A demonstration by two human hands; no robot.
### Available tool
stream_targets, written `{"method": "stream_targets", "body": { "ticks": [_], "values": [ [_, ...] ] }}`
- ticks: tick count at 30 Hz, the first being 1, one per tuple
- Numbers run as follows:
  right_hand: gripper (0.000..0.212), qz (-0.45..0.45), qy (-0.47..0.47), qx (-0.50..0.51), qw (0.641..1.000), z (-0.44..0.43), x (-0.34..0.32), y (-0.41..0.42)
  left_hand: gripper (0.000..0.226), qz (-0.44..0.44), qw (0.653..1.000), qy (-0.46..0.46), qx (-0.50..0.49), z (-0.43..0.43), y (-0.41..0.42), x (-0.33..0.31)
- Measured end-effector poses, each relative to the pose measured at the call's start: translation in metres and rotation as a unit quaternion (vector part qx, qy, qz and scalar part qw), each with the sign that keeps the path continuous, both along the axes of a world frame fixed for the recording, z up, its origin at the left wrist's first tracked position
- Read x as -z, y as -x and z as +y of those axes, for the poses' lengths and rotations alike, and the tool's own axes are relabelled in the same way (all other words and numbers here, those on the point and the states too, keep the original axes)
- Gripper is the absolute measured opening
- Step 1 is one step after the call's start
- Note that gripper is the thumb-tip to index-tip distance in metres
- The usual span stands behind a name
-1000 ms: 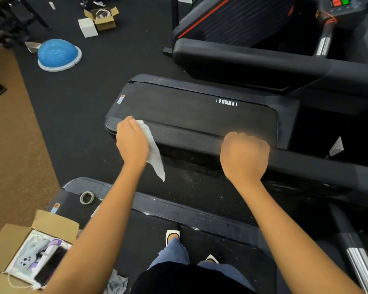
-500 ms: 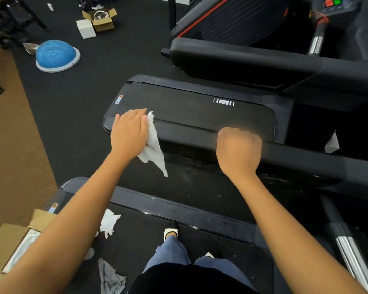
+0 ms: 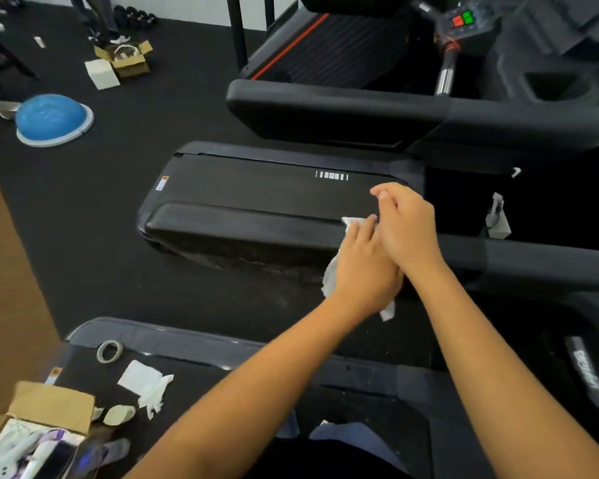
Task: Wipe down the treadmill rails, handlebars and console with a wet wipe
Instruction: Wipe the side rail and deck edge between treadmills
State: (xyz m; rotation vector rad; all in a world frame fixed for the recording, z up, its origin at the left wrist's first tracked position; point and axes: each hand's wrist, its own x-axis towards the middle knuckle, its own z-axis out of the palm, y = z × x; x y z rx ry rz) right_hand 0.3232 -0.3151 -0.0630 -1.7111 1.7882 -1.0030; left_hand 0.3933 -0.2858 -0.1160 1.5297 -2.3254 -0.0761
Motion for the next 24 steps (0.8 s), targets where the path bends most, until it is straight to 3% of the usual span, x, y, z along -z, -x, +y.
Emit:
{"method": "stream_targets", "body": {
  "ticks": [5,7,9,11,12,14,15,16,17,19,21,24],
  "values": [
    [0.034,0.002,0.023,0.031,0.999,0.009,0.007,0.011,0.038,-0.094,0.995,0.031,-0.021,-0.019,-0.068,0.000],
    [0.033,0.018,0.040,0.031,0.999,0.019,0.011,-0.003,0.038,-0.065,0.994,-0.022,-0.091,-0.023,-0.106,-0.008],
    [0.032,0.051,0.063,0.006,0.997,0.035,0.018,-0.027,0.055,-0.020,0.989,-0.094,-0.115,-0.025,-0.129,-0.016],
    [0.031,0.084,0.093,-0.038,0.991,0.050,0.026,-0.059,0.058,0.108,0.976,-0.156,-0.104,-0.030,-0.130,-0.021],
    [0.033,0.101,0.108,-0.059,0.987,0.054,0.031,-0.076,0.050,0.208,0.949,-0.207,-0.115,-0.035,-0.130,-0.026],
    [0.041,0.160,0.105,-0.084,0.978,0.050,0.040,-0.108,0.035,0.386,0.852,-0.329,-0.126,-0.044,-0.138,-0.042],
    [0.047,0.205,0.083,-0.081,0.972,0.045,0.044,-0.122,0.033,0.441,0.815,-0.354,-0.127,-0.048,-0.147,-0.048],
    [0.053,0.250,0.060,-0.066,0.964,0.038,0.048,-0.133,0.032,0.461,0.802,-0.360,-0.122,-0.052,-0.156,-0.051],
    [0.059,0.290,0.042,-0.043,0.955,0.031,0.051,-0.141,0.032,0.464,0.804,-0.355,-0.113,-0.057,-0.166,-0.051],
    [0.063,0.338,0.025,0.012,0.941,0.018,0.055,-0.150,0.038,0.406,0.852,-0.314,-0.097,-0.068,-0.182,-0.049],
    [0.057,0.344,0.027,0.061,0.937,0.008,0.054,-0.152,0.038,0.323,0.899,-0.284,-0.079,-0.077,-0.189,-0.046],
    [0.049,0.329,0.041,0.103,0.938,0.002,0.052,-0.140,0.027,0.189,0.941,-0.280,-0.008,-0.077,-0.183,-0.040]
  ]
}}
